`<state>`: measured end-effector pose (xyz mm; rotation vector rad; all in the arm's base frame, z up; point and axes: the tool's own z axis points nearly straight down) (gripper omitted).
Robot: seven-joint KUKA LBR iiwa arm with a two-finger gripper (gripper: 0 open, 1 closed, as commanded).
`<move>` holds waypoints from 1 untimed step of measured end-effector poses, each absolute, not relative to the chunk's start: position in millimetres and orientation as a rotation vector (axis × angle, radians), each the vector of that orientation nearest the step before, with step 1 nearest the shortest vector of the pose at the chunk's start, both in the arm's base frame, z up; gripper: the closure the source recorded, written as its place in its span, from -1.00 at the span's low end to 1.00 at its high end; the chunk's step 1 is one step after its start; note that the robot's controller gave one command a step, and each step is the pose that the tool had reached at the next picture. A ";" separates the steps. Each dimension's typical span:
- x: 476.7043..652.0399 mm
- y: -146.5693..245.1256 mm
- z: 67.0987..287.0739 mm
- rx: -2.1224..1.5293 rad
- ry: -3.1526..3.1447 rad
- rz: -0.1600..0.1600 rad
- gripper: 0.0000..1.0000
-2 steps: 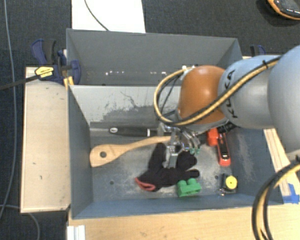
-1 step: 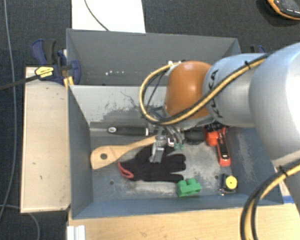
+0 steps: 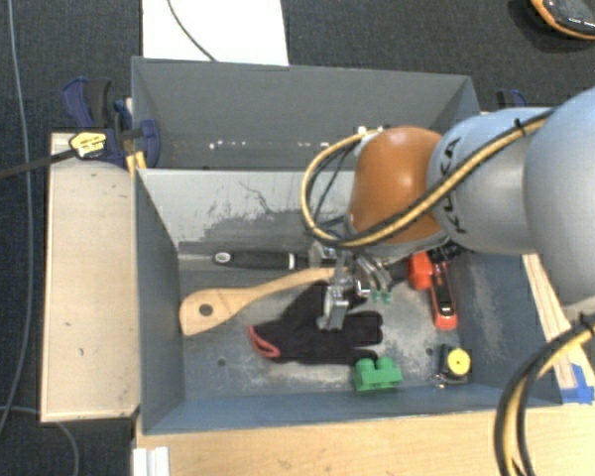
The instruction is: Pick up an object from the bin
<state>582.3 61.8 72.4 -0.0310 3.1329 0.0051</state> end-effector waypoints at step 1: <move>591.7 89.0 73.1 0.070 3.118 0.016 -1.00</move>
Offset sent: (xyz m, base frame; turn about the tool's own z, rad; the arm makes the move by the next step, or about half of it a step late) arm 0.0009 0.0021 -0.0002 0.0076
